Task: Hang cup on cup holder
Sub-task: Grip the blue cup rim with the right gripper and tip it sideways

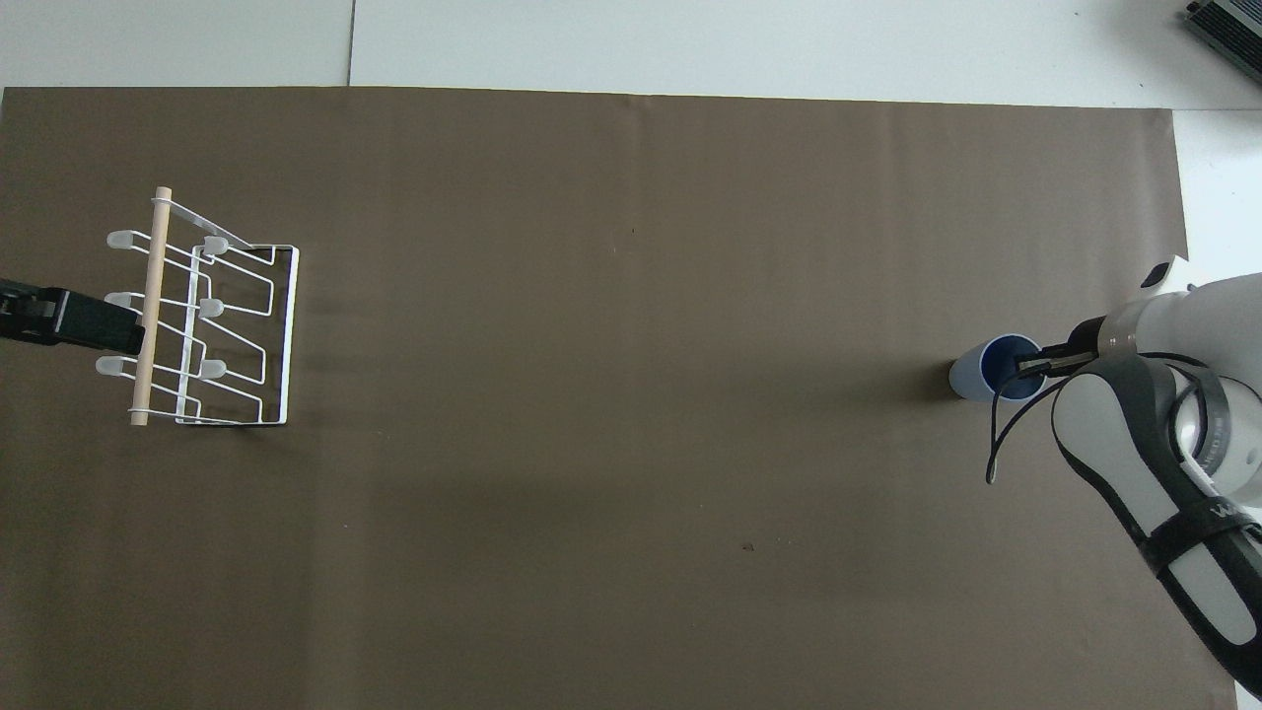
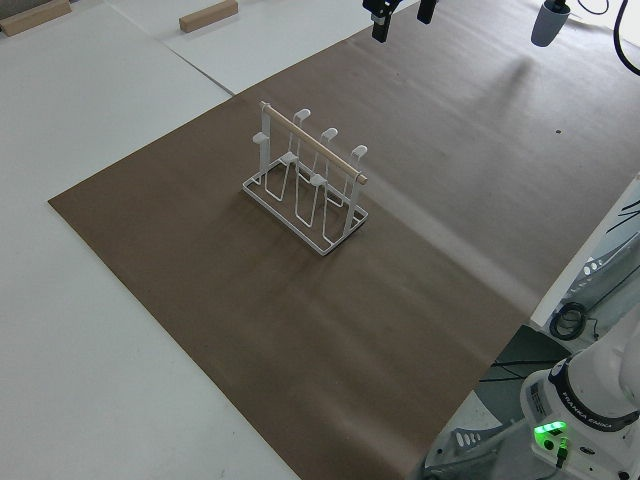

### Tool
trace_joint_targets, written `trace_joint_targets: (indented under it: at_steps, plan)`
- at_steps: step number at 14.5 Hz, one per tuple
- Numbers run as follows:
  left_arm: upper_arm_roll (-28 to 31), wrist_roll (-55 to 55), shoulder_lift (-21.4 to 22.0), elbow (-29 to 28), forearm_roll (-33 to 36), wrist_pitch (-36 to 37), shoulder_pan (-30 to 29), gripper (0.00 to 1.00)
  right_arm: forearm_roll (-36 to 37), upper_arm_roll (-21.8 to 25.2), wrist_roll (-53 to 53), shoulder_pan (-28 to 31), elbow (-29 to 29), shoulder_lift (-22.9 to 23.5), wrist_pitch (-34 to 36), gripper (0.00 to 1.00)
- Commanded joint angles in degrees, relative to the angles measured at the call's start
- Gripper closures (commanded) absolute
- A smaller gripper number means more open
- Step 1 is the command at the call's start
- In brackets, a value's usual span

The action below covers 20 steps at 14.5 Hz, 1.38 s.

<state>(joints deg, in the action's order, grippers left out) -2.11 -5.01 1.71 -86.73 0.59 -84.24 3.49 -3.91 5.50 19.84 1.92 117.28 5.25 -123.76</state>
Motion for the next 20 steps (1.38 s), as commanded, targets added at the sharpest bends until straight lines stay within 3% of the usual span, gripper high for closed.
trace_joint_targets:
  at_steps: [1, 4, 10, 20]
  plan:
    - [0.00, 0.44, 1.55, -1.60, 0.81, 0.31, 0.03, 0.00, -1.45, -0.22, 1.26, -1.47, -0.91, -2.78, 1.85, 1.00]
    - [0.09, 0.35, 1.55, -1.60, 0.81, 0.31, 0.03, 0.00, -2.06, -1.88, 0.73, -1.57, -0.91, -4.54, 1.86, 1.00]
    - [0.09, 0.35, 1.46, -1.60, 0.81, 0.31, 0.03, 0.00, -11.55, -3.38, 0.38, -1.66, -3.20, -6.83, 5.10, 1.00]
    - [-0.09, 0.79, 1.98, -1.60, 0.81, 2.76, 0.12, 0.00, -32.53, -6.73, 0.20, -1.57, -6.01, -8.58, 13.10, 1.00]
